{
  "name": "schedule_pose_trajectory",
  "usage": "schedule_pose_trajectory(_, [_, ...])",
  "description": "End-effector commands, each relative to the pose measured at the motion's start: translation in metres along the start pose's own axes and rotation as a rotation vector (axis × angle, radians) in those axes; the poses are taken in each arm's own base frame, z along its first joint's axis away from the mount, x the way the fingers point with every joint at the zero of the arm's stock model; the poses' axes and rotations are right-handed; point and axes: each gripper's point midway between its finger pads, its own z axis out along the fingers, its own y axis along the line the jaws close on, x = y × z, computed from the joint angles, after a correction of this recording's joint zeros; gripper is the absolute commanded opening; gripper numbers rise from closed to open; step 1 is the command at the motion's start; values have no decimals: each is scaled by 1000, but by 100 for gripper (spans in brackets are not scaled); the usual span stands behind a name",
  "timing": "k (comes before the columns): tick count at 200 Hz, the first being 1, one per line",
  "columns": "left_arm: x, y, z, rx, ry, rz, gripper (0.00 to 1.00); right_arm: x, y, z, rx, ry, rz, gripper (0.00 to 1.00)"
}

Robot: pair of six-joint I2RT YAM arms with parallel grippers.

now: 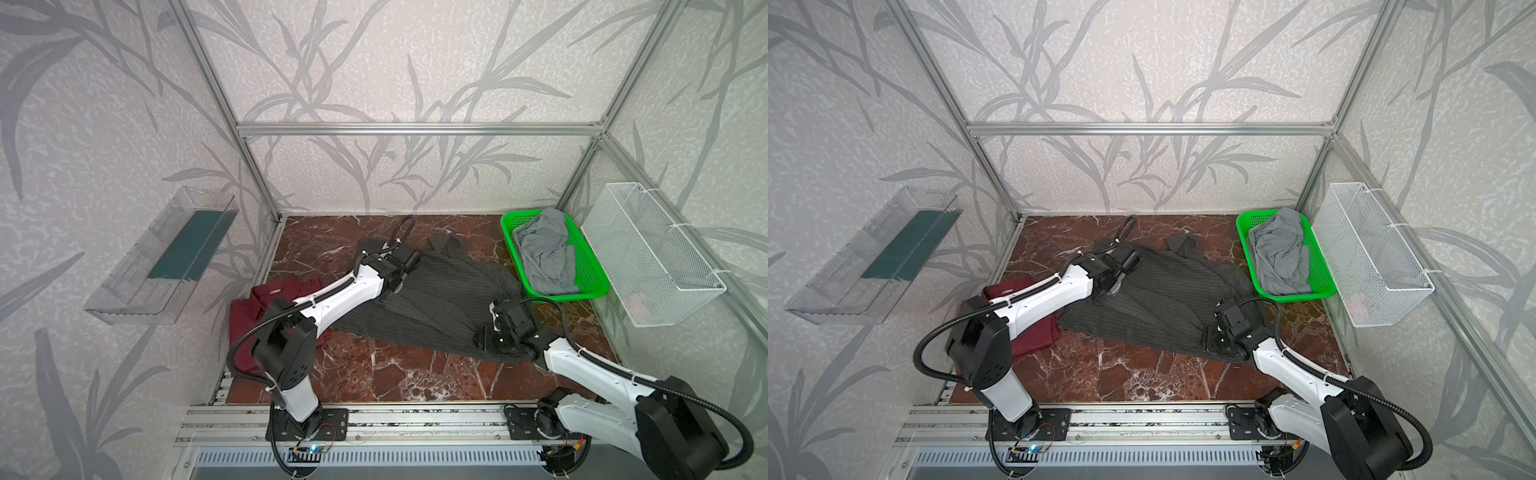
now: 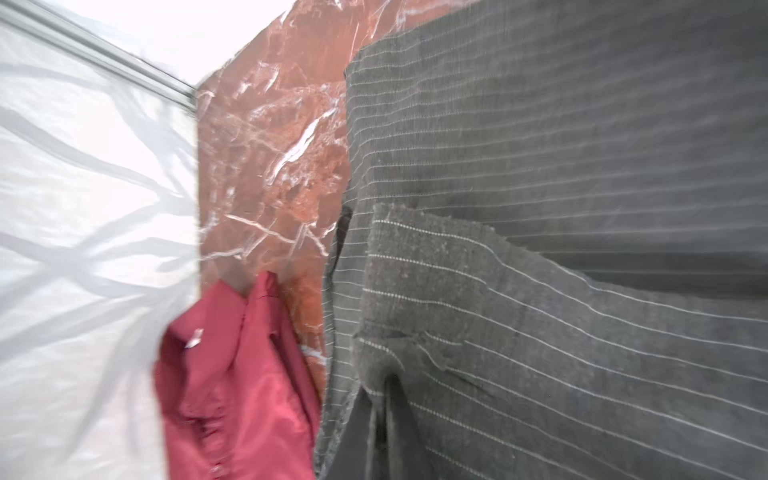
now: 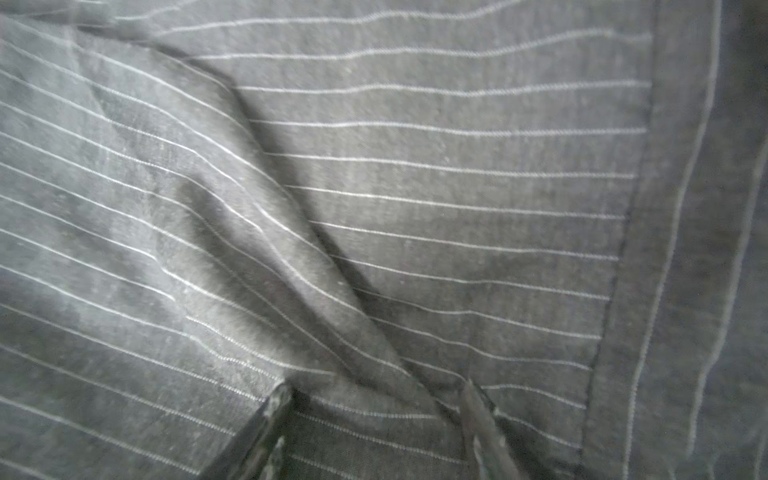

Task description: Fold and stack the long sleeve shirts

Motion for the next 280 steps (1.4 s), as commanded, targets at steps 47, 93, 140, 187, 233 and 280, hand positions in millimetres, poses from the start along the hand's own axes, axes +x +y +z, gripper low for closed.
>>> schedule_pose_trajectory(47, [28, 12, 20, -85, 114, 76, 36, 0, -9, -3, 17, -50, 44, 63])
schedule_pose_trajectory(93, [46, 17, 23, -2, 184, -20, 52, 0, -5, -4, -4, -41, 37, 63])
schedule_pose_trajectory(140, [62, 32, 24, 178, 238, -342, 60, -2, 2, -7, -42, -56, 22, 63])
schedule_pose_trajectory(187, [75, 13, 49, 212, 318, -402, 62, -6, 6, -12, -55, -68, 23, 63])
schedule_pose_trajectory(233, [82, -6, 77, 260, 407, -465, 54, -8, 9, -16, -72, -80, 21, 63])
schedule_pose_trajectory(280, [93, -22, 102, 268, 483, -478, 45, -8, 9, -19, -76, -87, -8, 63])
